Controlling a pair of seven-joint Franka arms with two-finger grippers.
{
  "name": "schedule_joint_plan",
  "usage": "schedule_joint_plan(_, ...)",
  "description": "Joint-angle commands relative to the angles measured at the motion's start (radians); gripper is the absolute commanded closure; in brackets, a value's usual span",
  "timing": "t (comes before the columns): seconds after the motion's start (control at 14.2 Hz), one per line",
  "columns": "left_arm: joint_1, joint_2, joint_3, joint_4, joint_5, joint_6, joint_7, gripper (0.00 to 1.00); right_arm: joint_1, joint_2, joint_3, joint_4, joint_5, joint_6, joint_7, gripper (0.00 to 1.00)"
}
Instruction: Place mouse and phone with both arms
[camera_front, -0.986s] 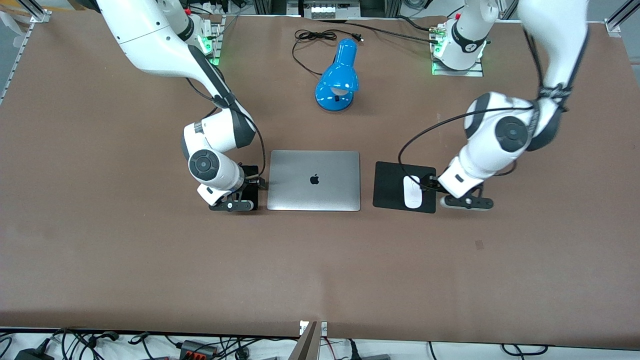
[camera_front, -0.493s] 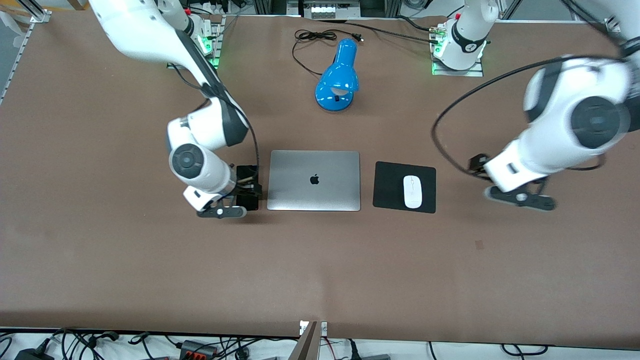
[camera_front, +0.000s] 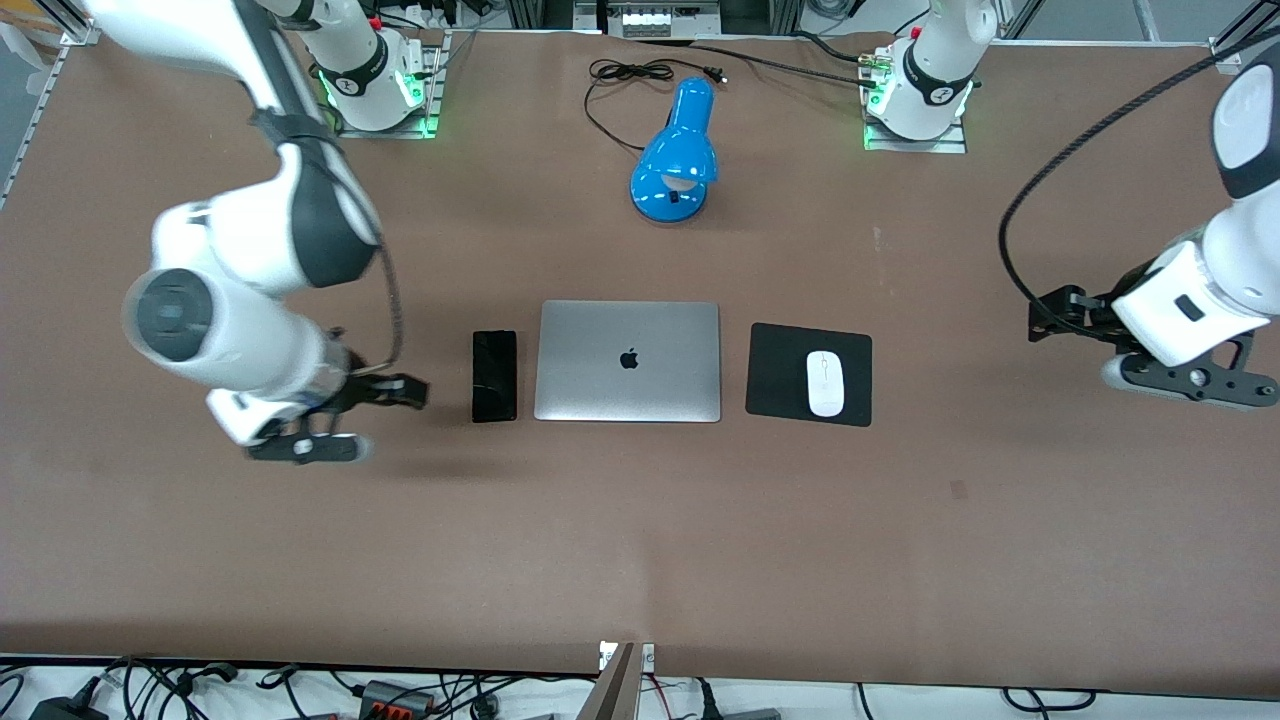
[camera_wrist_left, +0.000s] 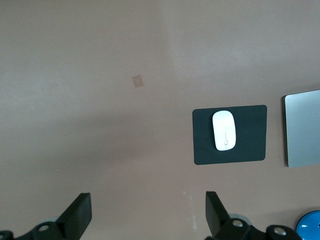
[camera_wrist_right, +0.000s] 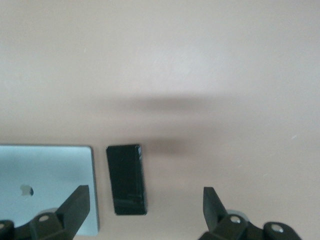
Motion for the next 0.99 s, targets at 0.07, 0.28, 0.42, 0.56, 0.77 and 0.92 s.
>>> schedule_joint_plan(0.07,0.037,0.011,-0.01,0.037,-0.028,-0.018,-0.008,0.0,-0.092,-0.073,0.01,0.017,-0.009,-0.032,-0.08,0.0)
schedule_joint_plan(0.28,-0.025,-0.071,0.066,0.0,-0.074,-0.065,-0.156,0.0,-0.141,-0.102,0.007,0.016,-0.056,-0.055,-0.155,0.0)
schedule_joint_plan(0.42,-0.171,-0.148,0.241,-0.104,-0.091,-0.061,-0.177,0.0,-0.176,-0.148,0.005,-0.003,-0.069,-0.053,-0.188,0.0)
schedule_joint_plan(0.56,-0.179,-0.258,0.254,-0.265,-0.088,0.078,-0.171,0.0,-0.227,-0.186,0.008,-0.024,-0.064,-0.058,-0.223,0.0)
schedule_joint_plan(0.77,-0.17,-0.332,0.253,-0.38,-0.089,0.162,-0.114,0.0,-0.265,-0.238,0.007,-0.043,-0.064,-0.059,-0.303,0.0)
schedule_joint_plan(0.92,-0.165,-0.332,0.254,-0.379,-0.091,0.153,-0.128,0.0,-0.285,-0.275,0.008,-0.073,-0.064,-0.062,-0.335,0.0)
